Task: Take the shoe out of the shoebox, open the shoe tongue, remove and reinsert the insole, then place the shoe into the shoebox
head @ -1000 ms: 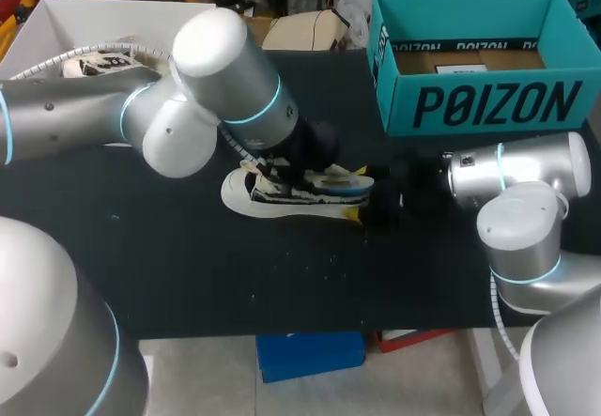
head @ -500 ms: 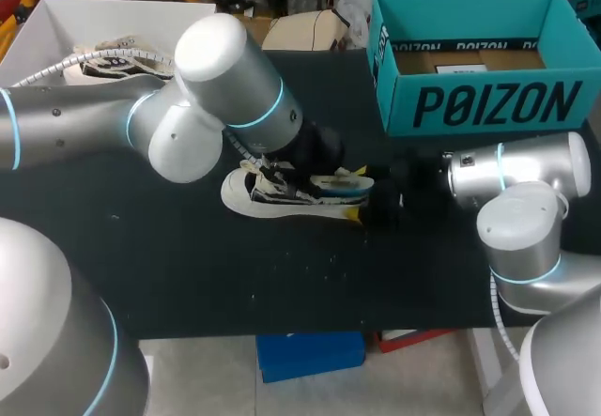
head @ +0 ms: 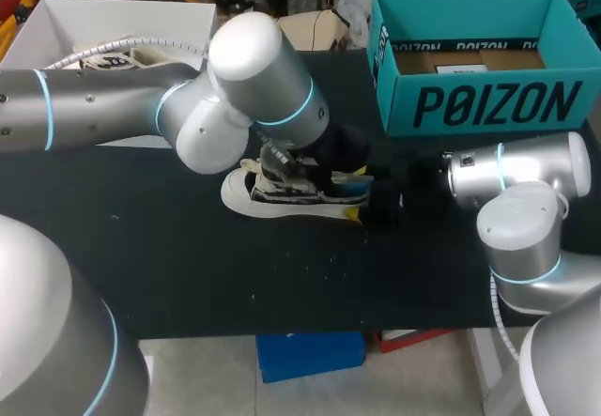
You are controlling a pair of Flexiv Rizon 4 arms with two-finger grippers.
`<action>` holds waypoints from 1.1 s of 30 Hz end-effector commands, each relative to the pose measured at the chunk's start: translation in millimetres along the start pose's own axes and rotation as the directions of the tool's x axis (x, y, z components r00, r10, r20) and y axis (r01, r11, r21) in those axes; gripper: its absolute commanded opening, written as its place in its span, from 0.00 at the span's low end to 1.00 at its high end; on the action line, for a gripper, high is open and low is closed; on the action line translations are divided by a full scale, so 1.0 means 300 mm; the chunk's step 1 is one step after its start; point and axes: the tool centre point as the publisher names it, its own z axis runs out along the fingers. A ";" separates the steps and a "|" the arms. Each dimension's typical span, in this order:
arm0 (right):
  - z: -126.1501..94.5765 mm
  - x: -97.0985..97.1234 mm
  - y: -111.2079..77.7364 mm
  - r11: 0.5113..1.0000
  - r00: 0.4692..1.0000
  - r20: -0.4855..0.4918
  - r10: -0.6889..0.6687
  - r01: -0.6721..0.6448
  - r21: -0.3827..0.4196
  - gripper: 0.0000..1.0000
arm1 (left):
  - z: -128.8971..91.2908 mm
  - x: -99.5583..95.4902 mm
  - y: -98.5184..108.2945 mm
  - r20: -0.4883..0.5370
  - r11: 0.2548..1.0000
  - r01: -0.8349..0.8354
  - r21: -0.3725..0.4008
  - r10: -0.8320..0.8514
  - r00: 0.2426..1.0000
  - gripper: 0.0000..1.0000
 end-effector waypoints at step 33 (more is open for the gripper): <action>0.009 0.002 -0.002 1.000 1.000 0.001 0.001 -0.001 0.002 0.00 | -0.182 0.039 -0.022 0.032 0.987 0.077 0.143 -0.082 0.996 0.00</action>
